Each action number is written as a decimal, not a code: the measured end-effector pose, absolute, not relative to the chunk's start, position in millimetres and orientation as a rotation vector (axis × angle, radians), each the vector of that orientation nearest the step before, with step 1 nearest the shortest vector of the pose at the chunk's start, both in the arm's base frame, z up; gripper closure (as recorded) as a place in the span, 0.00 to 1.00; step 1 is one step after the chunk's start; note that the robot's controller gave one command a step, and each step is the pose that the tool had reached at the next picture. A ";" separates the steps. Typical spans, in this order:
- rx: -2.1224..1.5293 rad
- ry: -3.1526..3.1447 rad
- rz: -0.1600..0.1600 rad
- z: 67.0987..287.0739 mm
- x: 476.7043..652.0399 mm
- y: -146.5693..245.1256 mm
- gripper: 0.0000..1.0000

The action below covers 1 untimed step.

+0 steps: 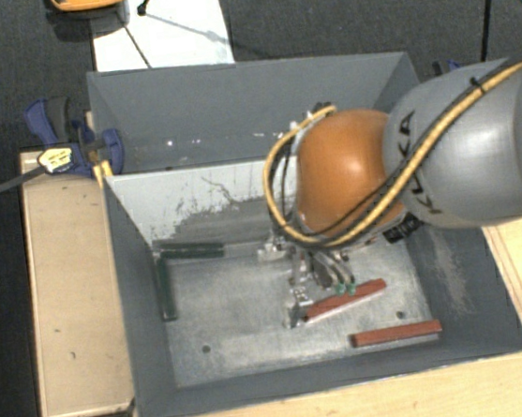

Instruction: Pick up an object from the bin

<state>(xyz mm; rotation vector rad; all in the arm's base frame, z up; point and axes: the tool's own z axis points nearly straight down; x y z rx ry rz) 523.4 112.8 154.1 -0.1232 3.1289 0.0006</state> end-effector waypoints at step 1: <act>-0.338 3.128 0.002 129.4 496.6 79.5 0.00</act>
Offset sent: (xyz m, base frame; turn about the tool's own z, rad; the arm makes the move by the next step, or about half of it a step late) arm -0.0029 -0.0475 -0.0841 -0.1128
